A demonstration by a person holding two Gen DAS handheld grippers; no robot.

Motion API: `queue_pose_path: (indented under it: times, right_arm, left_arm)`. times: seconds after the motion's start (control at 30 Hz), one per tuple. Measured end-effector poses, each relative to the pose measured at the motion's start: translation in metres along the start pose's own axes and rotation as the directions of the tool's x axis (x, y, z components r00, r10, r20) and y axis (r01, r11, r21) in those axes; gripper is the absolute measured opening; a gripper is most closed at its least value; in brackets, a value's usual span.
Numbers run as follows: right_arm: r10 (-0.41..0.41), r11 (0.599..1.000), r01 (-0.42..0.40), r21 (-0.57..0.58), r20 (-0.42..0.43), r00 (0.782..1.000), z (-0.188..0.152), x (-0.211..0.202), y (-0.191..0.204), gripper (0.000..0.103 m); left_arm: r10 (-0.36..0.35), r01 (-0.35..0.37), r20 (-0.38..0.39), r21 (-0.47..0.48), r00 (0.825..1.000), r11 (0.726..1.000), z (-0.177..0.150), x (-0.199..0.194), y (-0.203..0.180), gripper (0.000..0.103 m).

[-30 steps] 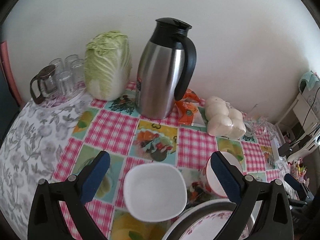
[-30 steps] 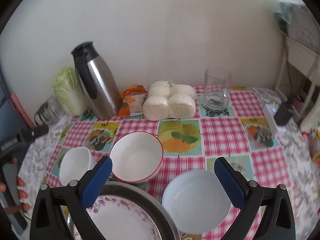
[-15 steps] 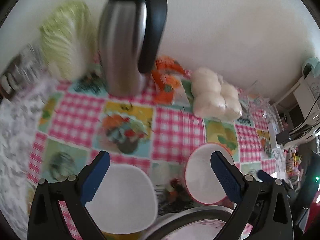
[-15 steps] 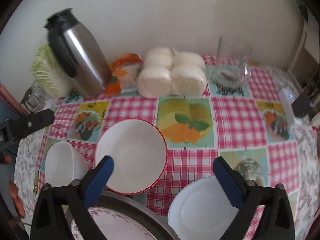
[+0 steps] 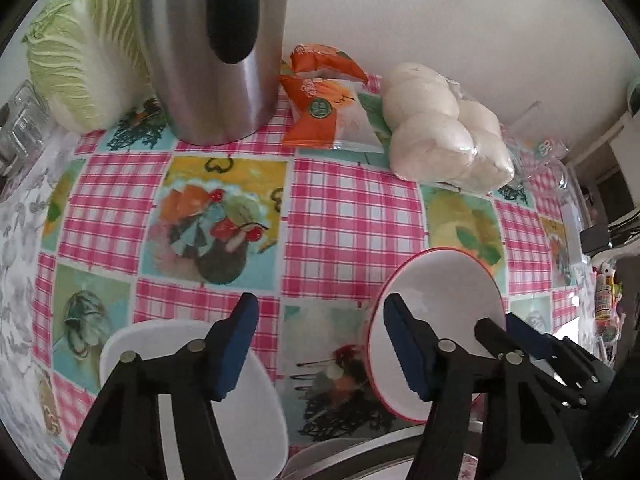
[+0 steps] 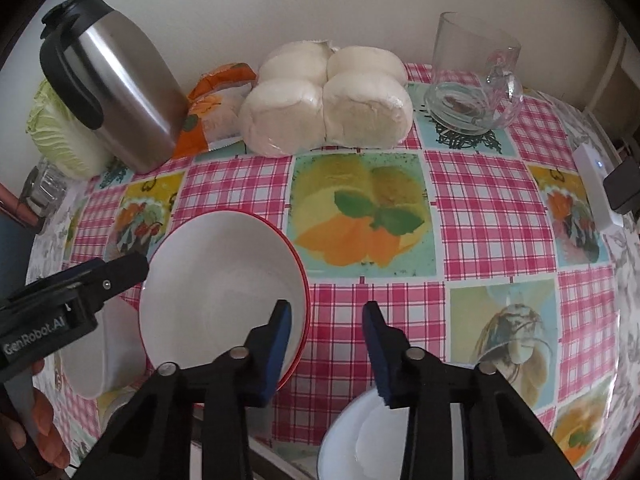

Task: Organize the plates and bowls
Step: 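Close both grippers on the red-rimmed bowl's rim, then lift the red-rimmed bowl with both grippers and carry it over the tray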

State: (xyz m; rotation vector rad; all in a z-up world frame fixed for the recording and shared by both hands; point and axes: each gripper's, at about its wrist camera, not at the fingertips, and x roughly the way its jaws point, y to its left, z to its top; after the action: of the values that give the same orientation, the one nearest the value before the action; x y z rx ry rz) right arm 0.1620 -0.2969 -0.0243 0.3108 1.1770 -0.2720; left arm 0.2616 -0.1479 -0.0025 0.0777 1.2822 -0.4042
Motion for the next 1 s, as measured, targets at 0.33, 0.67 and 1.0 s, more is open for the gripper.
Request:
queue_pose_path:
  times: [0.33,0.67,1.0]
  right_arm:
    - [0.001,0.998,-0.002,-0.061,-0.022,1.0,0.0,0.014,0.015,0.016]
    - [-0.001,0.995,-0.004,-0.095,-0.054,0.999,-0.002,0.031,0.022,0.014]
    - [0.007,0.995,-0.012,-0.096,-0.05,0.999,-0.002,0.03,0.023,0.014]
  left_arm:
    - [0.0,0.005,-0.071,0.069,0.997,0.998,-0.011,0.029,-0.021,0.028]
    - [0.059,-0.047,-0.07,0.152,0.996,0.987,-0.019,0.034,-0.035,0.019]
    - [0.061,-0.047,-0.067,0.197,0.996,0.979,-0.021,0.041,-0.051,0.008]
